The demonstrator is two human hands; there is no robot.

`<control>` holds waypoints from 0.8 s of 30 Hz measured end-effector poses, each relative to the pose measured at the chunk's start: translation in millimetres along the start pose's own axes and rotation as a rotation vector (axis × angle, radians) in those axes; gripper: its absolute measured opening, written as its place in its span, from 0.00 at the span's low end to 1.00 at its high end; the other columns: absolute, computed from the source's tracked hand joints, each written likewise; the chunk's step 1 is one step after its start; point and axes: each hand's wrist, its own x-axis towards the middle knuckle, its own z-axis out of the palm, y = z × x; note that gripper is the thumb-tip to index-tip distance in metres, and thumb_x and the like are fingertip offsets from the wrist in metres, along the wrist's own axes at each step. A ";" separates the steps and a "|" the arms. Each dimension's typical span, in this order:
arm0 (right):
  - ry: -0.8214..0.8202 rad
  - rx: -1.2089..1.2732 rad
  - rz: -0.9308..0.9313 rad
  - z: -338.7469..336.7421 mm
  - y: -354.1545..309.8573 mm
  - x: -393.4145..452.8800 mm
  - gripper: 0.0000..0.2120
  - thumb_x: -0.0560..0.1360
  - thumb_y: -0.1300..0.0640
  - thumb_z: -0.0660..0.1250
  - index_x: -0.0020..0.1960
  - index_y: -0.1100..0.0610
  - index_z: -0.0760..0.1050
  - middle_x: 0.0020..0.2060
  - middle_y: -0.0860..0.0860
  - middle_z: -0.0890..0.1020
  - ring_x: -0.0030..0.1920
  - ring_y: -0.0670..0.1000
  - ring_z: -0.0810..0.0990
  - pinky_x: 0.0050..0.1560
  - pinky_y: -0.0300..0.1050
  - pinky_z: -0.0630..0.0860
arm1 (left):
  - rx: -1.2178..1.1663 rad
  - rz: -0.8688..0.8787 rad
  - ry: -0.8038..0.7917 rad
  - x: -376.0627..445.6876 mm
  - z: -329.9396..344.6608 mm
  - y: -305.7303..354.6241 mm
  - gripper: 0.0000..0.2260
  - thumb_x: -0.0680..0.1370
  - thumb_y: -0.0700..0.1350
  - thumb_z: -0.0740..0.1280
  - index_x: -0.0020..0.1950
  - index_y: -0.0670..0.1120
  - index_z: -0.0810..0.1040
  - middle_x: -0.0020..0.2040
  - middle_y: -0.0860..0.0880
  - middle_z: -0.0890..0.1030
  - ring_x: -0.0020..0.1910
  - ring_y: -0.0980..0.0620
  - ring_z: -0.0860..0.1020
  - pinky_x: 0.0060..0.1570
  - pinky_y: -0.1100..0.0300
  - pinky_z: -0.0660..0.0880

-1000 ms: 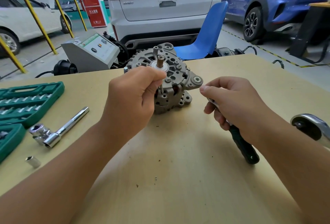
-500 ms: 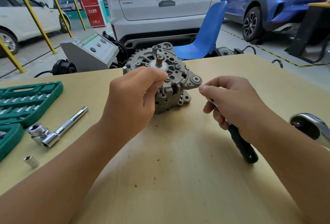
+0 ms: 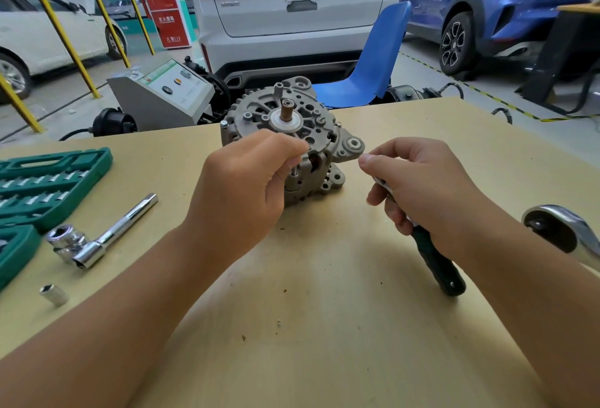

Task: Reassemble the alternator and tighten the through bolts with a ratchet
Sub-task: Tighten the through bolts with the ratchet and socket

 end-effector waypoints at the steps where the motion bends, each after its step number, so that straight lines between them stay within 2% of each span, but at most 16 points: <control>1: -0.001 0.002 -0.001 -0.1 0.2 0.0 0.06 0.78 0.51 0.72 0.46 0.53 0.81 0.30 0.55 0.84 0.21 0.50 0.71 0.22 0.39 0.68 | 0.002 0.010 -0.016 -0.9 0.2 -0.7 0.05 0.81 0.32 0.69 0.52 0.35 0.85 0.41 0.42 0.85 0.39 0.44 0.83 0.38 0.50 0.79; 4: -0.002 -0.003 -0.005 -0.5 0.2 -0.2 0.06 0.78 0.51 0.72 0.46 0.53 0.81 0.30 0.55 0.84 0.21 0.50 0.71 0.22 0.39 0.69 | 0.021 0.013 -0.027 -2.9 1.6 -2.5 0.05 0.81 0.34 0.70 0.52 0.36 0.86 0.43 0.43 0.85 0.39 0.42 0.83 0.36 0.47 0.79; 10: 0.007 -0.019 -0.008 -1.7 -1.1 -0.1 0.06 0.78 0.51 0.72 0.46 0.53 0.81 0.30 0.55 0.84 0.21 0.51 0.71 0.22 0.39 0.69 | 0.078 -0.015 -0.091 -8.4 3.3 -5.3 0.05 0.80 0.36 0.71 0.52 0.37 0.87 0.45 0.42 0.81 0.37 0.42 0.78 0.34 0.47 0.76; 19: 0.015 -0.035 -0.013 -2.1 -1.6 -0.7 0.06 0.78 0.51 0.72 0.45 0.53 0.81 0.29 0.54 0.83 0.20 0.50 0.72 0.22 0.39 0.69 | 0.147 -0.023 -0.159 -10.7 -3.3 -6.9 0.07 0.78 0.42 0.74 0.52 0.39 0.87 0.48 0.43 0.81 0.36 0.41 0.78 0.33 0.47 0.79; 24: 0.019 -0.036 -0.003 -2.4 -2.4 -0.8 0.06 0.78 0.51 0.72 0.46 0.53 0.81 0.29 0.53 0.83 0.20 0.50 0.72 0.22 0.39 0.69 | 0.165 -0.035 -0.148 -11.5 -1.1 -6.0 0.07 0.77 0.42 0.76 0.51 0.40 0.87 0.48 0.43 0.80 0.34 0.43 0.76 0.31 0.48 0.78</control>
